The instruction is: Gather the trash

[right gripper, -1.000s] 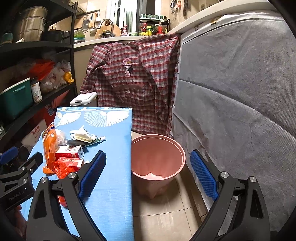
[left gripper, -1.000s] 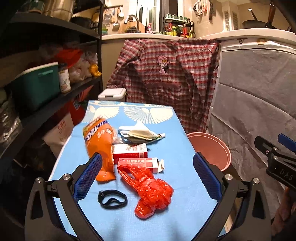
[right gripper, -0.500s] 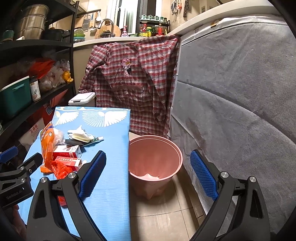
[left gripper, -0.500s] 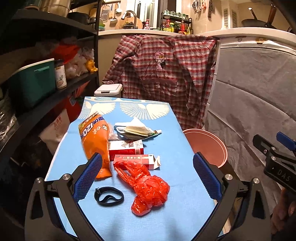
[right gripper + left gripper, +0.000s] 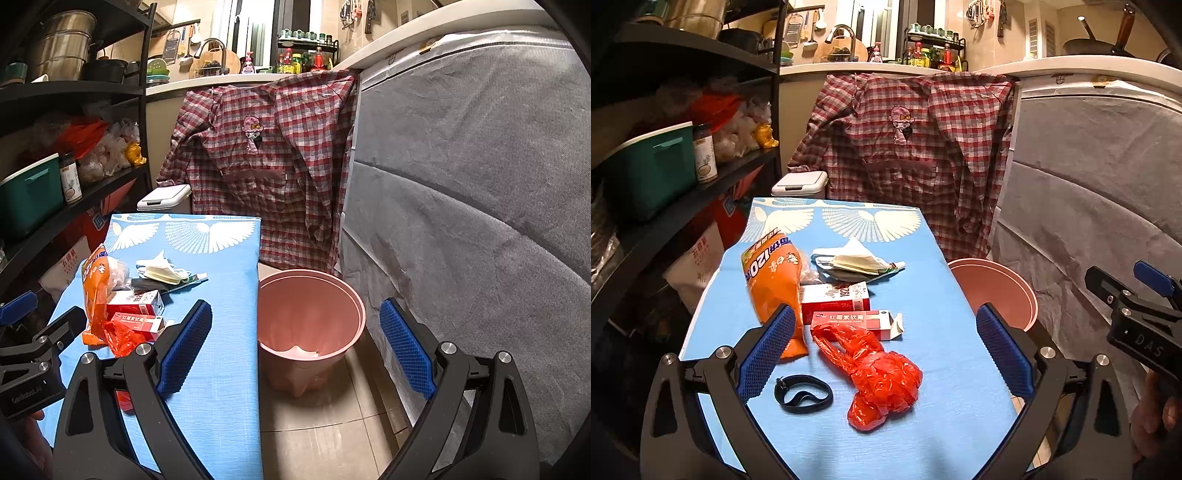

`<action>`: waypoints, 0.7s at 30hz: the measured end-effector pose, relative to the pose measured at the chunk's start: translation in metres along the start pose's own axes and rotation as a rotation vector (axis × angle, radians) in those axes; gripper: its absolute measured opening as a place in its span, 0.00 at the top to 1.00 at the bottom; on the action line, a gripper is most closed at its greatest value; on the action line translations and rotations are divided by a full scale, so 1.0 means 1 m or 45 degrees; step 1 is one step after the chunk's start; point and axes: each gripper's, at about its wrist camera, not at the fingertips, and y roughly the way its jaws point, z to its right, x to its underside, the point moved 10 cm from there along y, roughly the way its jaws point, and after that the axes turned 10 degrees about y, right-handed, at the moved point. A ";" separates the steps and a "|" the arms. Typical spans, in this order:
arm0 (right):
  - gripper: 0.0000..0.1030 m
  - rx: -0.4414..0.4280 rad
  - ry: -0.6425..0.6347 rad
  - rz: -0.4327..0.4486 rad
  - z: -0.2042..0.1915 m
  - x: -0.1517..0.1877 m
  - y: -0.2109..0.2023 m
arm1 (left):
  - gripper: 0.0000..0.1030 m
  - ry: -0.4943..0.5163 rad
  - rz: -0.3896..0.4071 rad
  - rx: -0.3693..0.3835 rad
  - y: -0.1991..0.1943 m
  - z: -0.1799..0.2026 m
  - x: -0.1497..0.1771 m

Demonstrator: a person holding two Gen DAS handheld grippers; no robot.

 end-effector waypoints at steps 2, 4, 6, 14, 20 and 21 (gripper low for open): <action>0.12 -0.001 0.000 0.001 0.000 0.000 0.000 | 0.08 0.003 0.004 0.002 -0.001 0.000 0.000; 0.12 -0.001 -0.002 0.001 0.000 0.000 0.000 | 0.08 0.001 0.003 0.004 -0.001 0.000 0.000; 0.12 -0.001 -0.001 -0.001 0.000 0.000 0.000 | 0.08 0.001 0.003 0.005 -0.001 0.001 0.000; 0.12 0.004 0.001 -0.007 0.001 0.002 0.001 | 0.08 -0.001 -0.003 0.015 0.001 0.005 0.002; 0.13 0.003 0.003 -0.009 0.001 0.002 0.001 | 0.08 -0.001 -0.006 0.018 0.002 0.006 0.002; 0.13 0.003 0.002 -0.009 0.001 0.002 0.001 | 0.08 -0.002 -0.006 0.018 0.002 0.006 0.002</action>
